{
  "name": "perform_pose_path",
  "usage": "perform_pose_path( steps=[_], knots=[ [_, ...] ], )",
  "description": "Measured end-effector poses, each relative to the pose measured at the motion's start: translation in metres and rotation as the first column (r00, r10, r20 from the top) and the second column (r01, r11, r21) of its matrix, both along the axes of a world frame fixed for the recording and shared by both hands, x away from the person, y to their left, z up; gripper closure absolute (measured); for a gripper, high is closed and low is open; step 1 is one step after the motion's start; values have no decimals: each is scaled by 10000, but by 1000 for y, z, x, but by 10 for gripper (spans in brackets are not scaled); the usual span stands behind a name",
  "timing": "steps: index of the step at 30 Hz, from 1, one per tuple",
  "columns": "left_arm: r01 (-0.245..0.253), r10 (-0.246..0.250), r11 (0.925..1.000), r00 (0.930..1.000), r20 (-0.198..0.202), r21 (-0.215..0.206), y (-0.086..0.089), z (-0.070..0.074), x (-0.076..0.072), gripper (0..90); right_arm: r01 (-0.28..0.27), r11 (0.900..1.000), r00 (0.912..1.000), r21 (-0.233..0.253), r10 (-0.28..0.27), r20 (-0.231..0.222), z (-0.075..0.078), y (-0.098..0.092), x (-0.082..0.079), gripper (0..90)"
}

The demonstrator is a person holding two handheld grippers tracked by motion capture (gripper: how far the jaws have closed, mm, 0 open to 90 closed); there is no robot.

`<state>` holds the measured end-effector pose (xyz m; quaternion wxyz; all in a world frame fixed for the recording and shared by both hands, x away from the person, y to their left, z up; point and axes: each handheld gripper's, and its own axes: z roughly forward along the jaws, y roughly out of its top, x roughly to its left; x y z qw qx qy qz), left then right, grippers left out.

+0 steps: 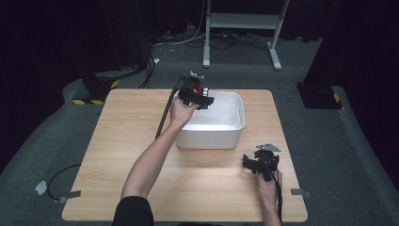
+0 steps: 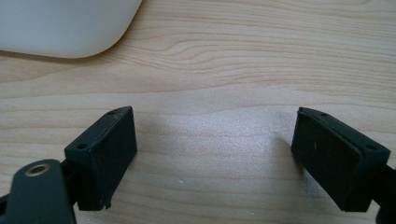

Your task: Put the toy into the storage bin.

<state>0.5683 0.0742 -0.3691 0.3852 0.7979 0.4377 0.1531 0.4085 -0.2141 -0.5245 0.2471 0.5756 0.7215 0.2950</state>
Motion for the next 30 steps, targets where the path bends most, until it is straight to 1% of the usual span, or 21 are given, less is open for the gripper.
perform_pose_path(
  steps=[5, 11, 14, 18, 19, 21, 23, 27, 30],
  knots=[
    [-41, 41, 10000, 9999, -104, 18, -1, -3, 2, 155, -30, 10000, 10000, -26, 30, 16, 0, 0, 0, 140],
    [-103, 107, 9997, 9998, -174, 204, -1, -6, 4, 155, -37, 10000, 10000, -25, 37, 19, 0, 0, 0, 140],
    [-175, 182, 9995, 9994, -279, 255, -1, -8, 5, 155, -40, 10000, 10000, -26, 40, 20, 0, 0, 0, 140],
    [-169, 188, 9989, 9989, -418, 448, -2, -13, 8, 155, -35, 10000, 10000, 4, 35, 13, 0, 0, 0, 140],
    [-193, 213, 9988, 9988, -434, 445, -3, -14, 8, 155, -53, 10000, 10000, -48, 53, 34, 0, 0, 0, 140],
    [-155, 180, 9982, 9989, -436, 573, -4, -14, 7, 155, -38, 10000, 10000, -2, 38, 19, 0, 0, 0, 140],
    [-167, 188, 9986, 9989, -425, 509, -4, -14, 7, 155, -41, 10000, 10000, 0, 41, 12, 0, 0, 0, 140],
    [-163, 185, 9983, 9990, -408, 557, -4, -13, 7, 155, -37, 10000, 10000, -2, 37, 20, 0, 0, 0, 140],
    [-156, 181, 9985, 9987, -475, 521, -4, -12, 7, 155, -43, 10000, 10000, -3, 43, 21, 0, 0, 0, 140]
  ],
)
